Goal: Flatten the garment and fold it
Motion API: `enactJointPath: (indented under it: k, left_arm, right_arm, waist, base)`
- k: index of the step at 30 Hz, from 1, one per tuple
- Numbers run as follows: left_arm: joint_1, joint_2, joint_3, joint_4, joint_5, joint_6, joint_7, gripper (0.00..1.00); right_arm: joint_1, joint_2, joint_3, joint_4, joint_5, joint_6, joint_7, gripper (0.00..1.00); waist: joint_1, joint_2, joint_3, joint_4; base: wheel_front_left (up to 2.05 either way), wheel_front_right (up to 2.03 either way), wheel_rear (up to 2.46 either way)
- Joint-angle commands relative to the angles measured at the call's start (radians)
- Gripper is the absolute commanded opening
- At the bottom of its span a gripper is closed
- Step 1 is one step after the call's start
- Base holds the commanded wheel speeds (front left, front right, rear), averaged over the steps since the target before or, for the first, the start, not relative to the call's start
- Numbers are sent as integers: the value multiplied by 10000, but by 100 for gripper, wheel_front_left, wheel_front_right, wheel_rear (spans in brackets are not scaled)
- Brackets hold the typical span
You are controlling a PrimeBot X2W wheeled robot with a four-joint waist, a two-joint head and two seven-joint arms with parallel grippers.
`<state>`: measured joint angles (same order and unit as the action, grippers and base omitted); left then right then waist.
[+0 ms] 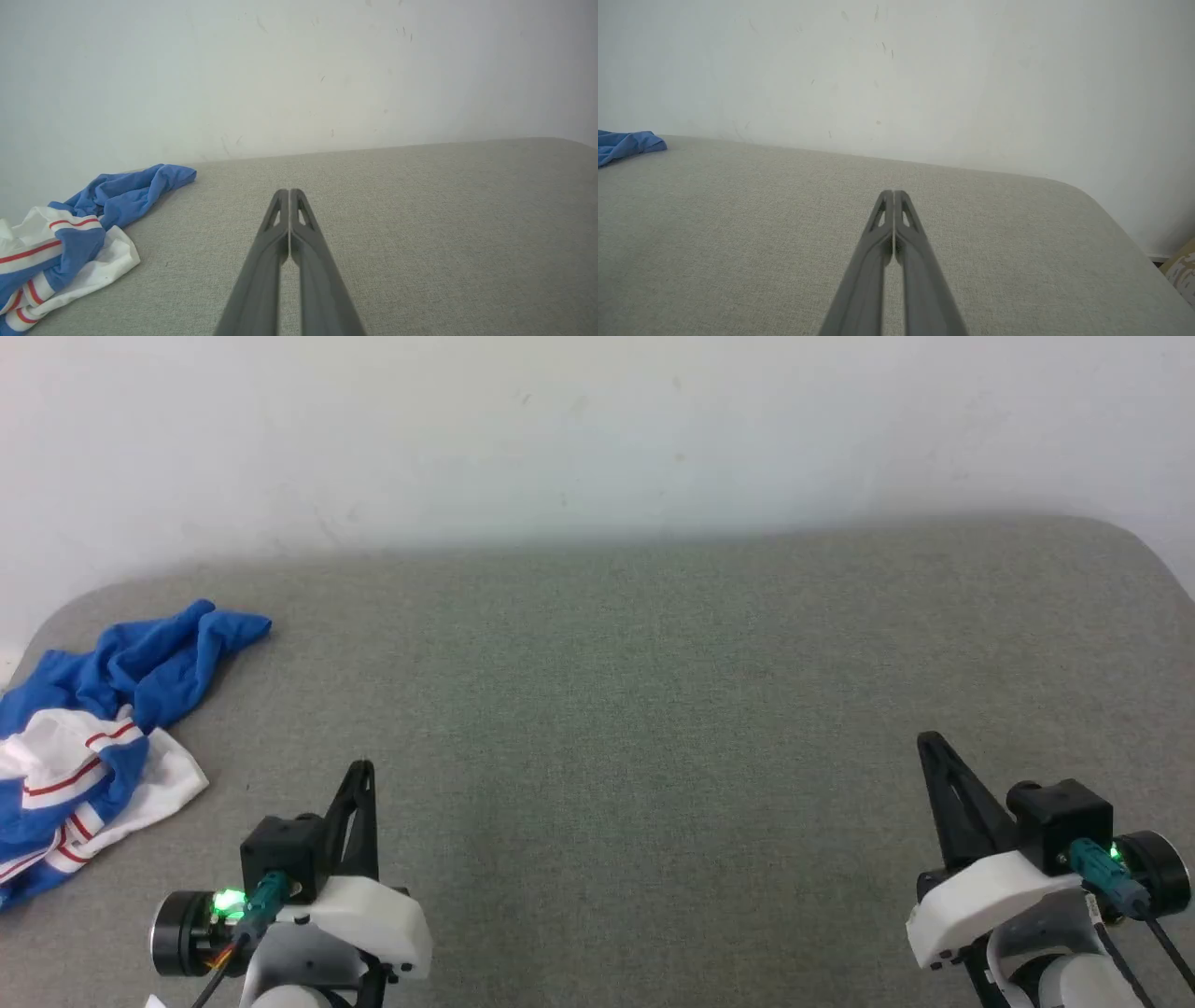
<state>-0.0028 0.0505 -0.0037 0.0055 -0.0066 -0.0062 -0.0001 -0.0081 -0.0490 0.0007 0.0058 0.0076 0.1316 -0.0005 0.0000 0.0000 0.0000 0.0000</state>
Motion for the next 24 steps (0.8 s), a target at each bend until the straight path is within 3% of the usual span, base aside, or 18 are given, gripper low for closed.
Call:
enactJointPath:
  k: [1,24]
  left_arm:
    - [28,-3,37,-55,66,62,1,0]
    - [28,-3,37,-55,66,62,1,0]
  right_arm:
    - [81,-12,-7,-58,-76,-9,5,0]
    - [81,-12,-7,-58,-76,-9,5,0]
  waist:
    - [0,0,0,0]
    - [0,0,0,0]
  base:
    - [0,0,0]
    - [0,0,0]
